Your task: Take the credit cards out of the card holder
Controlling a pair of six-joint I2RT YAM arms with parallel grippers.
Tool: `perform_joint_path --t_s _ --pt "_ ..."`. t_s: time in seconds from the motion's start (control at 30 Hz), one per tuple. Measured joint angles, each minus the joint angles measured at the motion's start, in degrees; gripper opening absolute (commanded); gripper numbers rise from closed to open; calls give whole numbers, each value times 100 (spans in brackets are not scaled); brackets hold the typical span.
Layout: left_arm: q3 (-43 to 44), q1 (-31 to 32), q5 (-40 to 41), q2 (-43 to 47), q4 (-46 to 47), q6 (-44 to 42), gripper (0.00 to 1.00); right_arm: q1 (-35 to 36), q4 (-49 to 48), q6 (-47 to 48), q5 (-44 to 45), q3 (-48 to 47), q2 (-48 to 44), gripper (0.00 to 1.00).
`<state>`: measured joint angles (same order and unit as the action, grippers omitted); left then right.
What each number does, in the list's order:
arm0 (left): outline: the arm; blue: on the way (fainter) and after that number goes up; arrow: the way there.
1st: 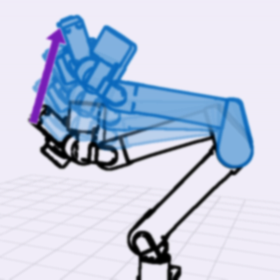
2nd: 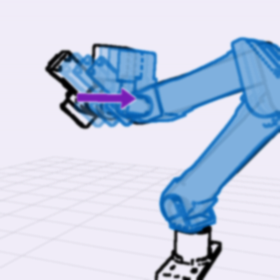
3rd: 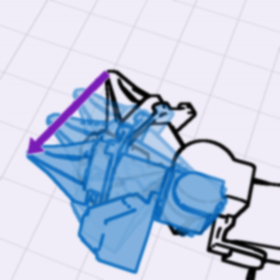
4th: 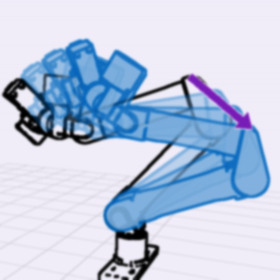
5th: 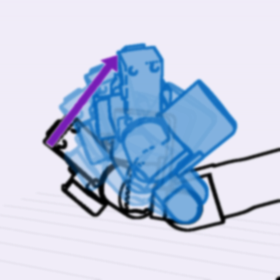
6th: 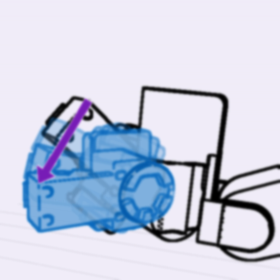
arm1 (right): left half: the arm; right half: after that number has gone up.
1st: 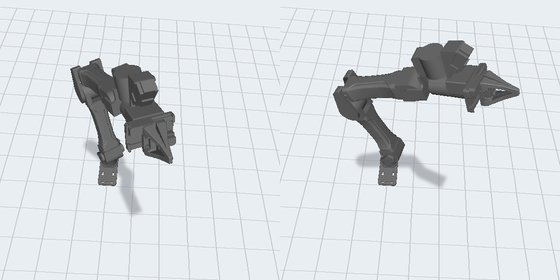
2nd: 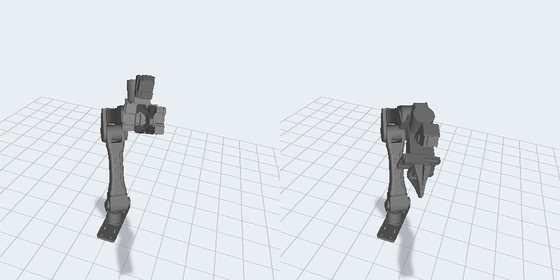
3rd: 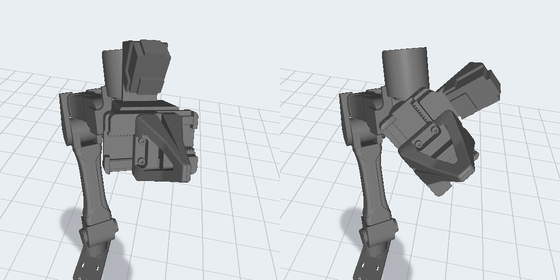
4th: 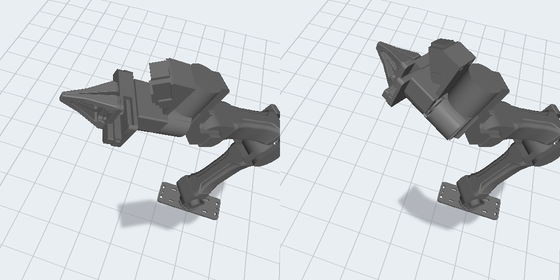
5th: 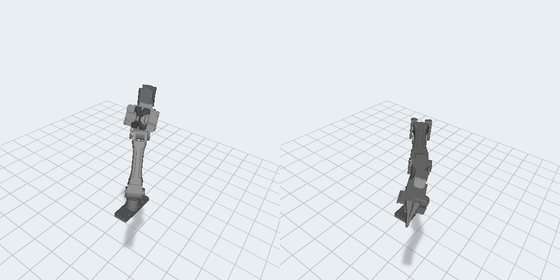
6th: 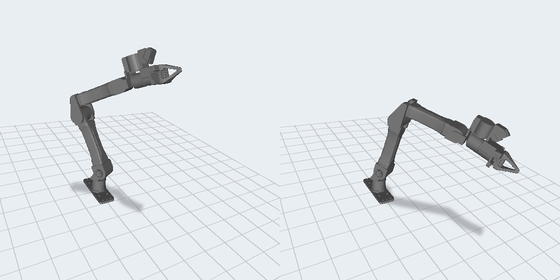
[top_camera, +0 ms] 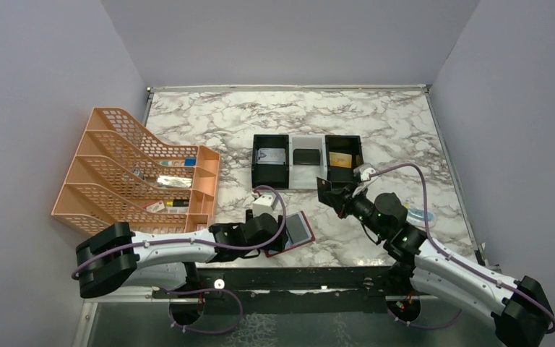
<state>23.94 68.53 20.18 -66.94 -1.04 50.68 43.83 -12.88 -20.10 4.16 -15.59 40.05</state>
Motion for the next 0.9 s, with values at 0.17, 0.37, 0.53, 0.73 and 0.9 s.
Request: perform_joint_path --t_s 0.17,0.37,0.53,0.73,0.9 --pt "485 -142 22 129 -656 -354 93 0 -46 1300 0 -227 264 1" --pt "1110 -933 -136 162 -1126 -863 98 0 -306 2691 -249 -479 686 1" --pt "1545 -1602 -358 205 -1567 -1287 99 4 -278 3770 -177 -1113 1591 1" --pt "1838 -2258 -612 407 -1954 -1665 99 4 -120 4769 243 -2092 2879 1" --pt "1910 -2522 -616 660 -2256 -1895 99 -2 24 5270 387 -2682 3860 1"
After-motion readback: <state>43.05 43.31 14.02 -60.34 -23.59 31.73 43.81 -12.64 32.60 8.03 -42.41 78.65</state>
